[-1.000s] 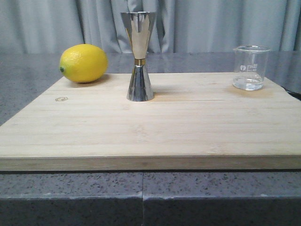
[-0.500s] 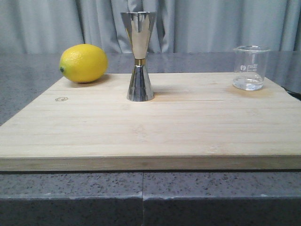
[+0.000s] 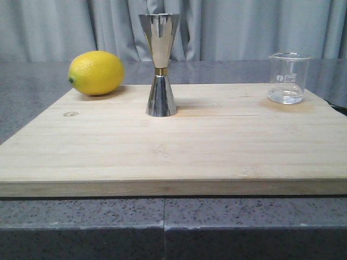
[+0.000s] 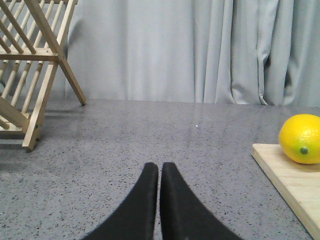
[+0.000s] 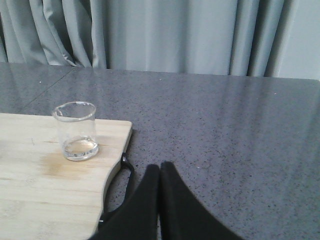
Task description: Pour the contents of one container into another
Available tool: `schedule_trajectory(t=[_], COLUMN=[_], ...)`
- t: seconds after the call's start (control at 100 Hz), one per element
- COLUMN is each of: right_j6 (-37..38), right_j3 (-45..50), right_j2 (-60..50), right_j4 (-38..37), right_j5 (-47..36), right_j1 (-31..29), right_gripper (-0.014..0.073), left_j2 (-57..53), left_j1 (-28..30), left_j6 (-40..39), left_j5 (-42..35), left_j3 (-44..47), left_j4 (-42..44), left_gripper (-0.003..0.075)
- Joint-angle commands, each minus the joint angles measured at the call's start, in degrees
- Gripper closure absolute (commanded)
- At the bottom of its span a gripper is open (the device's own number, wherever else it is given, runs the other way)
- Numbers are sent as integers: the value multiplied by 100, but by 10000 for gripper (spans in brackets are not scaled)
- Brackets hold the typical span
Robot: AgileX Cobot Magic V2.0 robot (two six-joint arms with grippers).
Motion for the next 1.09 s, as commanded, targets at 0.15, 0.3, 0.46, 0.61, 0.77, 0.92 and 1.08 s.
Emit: schedule_trajectory(t=[0.15,0.3,0.46,0.61,0.77,0.92,1.08], right_j6=[0,0,0,0,0,0,0], right_j3=[976,1214,1214,1214,1214,1214,1214], right_j2=[-710,-1037,-1041,-1031,-1031,-1031,-1031], right_j4=[26,26,26,26,26,26,26], right_j5=[-1417,-1516,-1567,-1536,-1536,-1536,-1536], right_j1=[-45,-71,-87,-87,-87,-87,-87], right_gripper=[666,666,666,665,665,666,666], left_j2=[-122,-112,-112,-112,-112,-112,-112], left_j1=[16,16,16,16,16,16,16], left_j6=[-49,-49,-49,-49,-49,-49,-49], left_j5=[-476,-476,-476,-476,-476,-476,-476], left_j3=[165,165,165,165,165,165,165], left_j4=[5,5,5,5,5,5,5], left_gripper=[739,739,739,739,739,739,739])
